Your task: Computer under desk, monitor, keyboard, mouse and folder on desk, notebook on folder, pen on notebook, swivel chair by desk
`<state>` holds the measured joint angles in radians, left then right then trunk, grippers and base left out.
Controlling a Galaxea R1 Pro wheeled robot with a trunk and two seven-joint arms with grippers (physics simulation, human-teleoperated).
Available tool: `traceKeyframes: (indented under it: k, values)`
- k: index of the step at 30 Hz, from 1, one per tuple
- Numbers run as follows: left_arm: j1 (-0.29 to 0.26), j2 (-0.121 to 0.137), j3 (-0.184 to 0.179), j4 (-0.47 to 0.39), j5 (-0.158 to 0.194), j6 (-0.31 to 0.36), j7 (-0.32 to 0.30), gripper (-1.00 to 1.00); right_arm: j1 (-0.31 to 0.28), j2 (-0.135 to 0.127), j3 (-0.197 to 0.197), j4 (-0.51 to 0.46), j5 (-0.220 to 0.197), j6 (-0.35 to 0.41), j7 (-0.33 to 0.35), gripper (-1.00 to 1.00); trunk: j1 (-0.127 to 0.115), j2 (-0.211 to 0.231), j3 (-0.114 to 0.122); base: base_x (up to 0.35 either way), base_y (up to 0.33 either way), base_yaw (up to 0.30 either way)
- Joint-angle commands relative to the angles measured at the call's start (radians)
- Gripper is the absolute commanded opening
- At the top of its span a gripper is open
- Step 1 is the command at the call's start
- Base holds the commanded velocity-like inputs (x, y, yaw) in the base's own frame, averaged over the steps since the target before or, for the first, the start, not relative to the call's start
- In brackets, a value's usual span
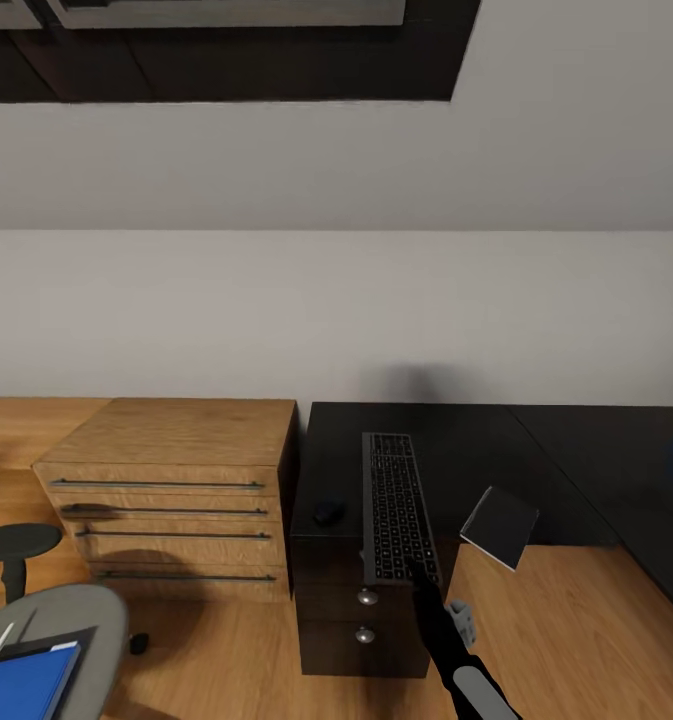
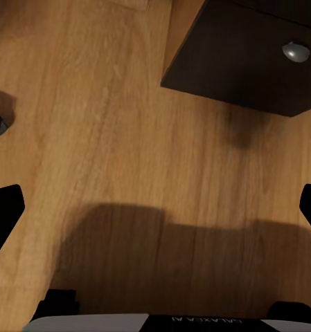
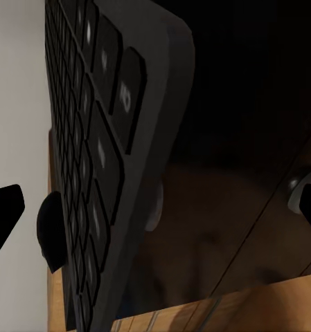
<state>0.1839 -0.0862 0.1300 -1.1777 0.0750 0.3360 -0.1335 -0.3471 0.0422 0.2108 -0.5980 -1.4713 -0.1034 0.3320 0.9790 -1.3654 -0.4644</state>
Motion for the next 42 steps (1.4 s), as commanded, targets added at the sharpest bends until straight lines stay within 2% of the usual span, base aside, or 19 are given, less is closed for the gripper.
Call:
traceKeyframes:
  k: [1,14,20,24,25,34,39,42]
  values:
    - [0.0,-0.001,0.003,-0.002,0.008,0.007,-0.005,1.0,-0.001,-0.001,0.007,0.001,-0.011,-0.007,0.004,1.0,0.0,-0.001,-0.001,0.001,0.0,0.0]
    - [0.0,-0.001,0.001,0.028,0.005,0.006,-0.006,1.0,-0.001,0.0,0.008,-0.003,-0.006,-0.007,0.016,1.0,0.0,-0.001,-0.001,0.037,0.019,0.0]
    - [0.0,-0.001,0.0,0.032,0.005,0.006,-0.006,1.0,-0.001,0.001,0.009,-0.003,-0.006,-0.007,0.024,1.0,-0.023,0.041,0.018,0.006,0.003,0.0]
    - [0.0,0.0,0.0,0.034,0.005,0.007,-0.006,1.0,-0.001,0.001,0.009,-0.002,-0.006,-0.007,0.025,1.0,-0.023,0.041,0.018,0.0,0.0,0.0]
    - [0.0,-0.001,0.0,0.034,0.005,0.007,-0.006,1.0,-0.001,0.001,0.009,-0.002,-0.006,-0.007,0.025,-1.0,-0.023,0.041,0.018,0.0,0.0,0.0]
    - [0.0,-0.001,-0.004,0.05,0.003,0.007,-0.005,1.0,-0.001,0.002,0.009,-0.002,-0.004,-0.01,0.026,-1.0,-0.027,0.048,0.021,0.0,0.0,0.0]
    - [0.0,-0.003,-0.006,0.06,-0.012,0.007,-0.004,1.0,-0.001,0.004,0.009,-0.006,0.041,-0.013,0.03,-1.0,-0.046,0.083,0.037,0.0,0.0,0.0]
    - [0.0,-0.003,-0.006,0.061,-0.015,0.007,-0.003,1.0,0.0,0.004,0.009,-0.008,0.076,-0.015,0.055,-1.0,-0.057,0.104,0.046,0.0,0.0,0.0]
